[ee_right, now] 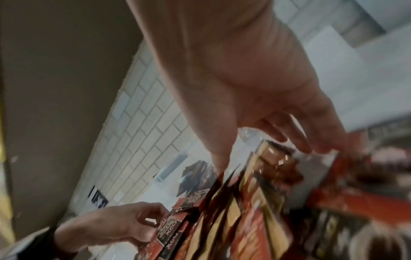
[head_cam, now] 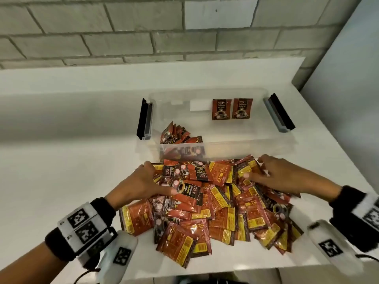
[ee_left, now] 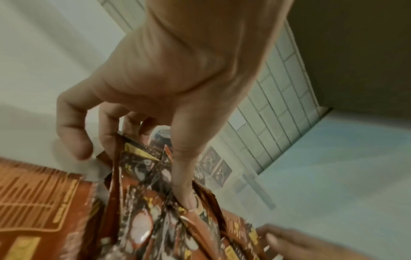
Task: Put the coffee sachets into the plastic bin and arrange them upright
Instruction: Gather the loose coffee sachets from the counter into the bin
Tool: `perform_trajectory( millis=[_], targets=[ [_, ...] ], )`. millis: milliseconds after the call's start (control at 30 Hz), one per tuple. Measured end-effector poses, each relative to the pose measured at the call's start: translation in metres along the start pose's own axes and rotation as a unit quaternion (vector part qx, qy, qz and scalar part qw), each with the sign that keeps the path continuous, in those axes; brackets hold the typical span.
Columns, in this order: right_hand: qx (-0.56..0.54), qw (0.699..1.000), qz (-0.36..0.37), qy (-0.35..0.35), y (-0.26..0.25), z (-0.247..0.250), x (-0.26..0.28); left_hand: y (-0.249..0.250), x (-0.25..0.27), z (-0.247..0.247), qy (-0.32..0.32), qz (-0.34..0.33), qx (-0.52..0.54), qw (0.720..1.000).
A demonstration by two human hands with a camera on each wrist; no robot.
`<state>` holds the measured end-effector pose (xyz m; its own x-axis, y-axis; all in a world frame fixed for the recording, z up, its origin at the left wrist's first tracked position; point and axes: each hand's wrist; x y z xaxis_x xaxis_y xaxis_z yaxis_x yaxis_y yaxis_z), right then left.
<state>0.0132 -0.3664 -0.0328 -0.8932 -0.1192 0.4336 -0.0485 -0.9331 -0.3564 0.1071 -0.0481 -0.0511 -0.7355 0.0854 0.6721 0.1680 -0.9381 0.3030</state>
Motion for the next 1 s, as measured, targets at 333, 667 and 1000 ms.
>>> perform_trajectory(
  millis=[333, 667, 1000],
  targets=[
    [-0.21, 0.972, -0.026, 0.101, -0.004, -0.014, -0.017, -0.011, -0.001, 0.029, -0.091, 0.027, 0.171, 0.981],
    [-0.165, 0.971, 0.031, 0.171, -0.014, 0.003, 0.004, -0.028, 0.002, 0.053, -0.045, 0.002, 0.152, 0.987],
    [-0.198, 0.959, 0.089, 0.184, -0.036, 0.09, 0.032, 0.001, 0.06, 0.163, -0.013, -0.205, 0.105, 0.973]
  ],
)
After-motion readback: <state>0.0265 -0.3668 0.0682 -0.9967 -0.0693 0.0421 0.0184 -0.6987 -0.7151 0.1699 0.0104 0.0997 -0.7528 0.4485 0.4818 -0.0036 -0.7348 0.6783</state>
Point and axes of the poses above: each hand's wrist, its own x-axis away from the middle knuckle, its own z-axis out of the back of the hand, y = z × x, and after that the axes turned 14 degrees about z, right-handed
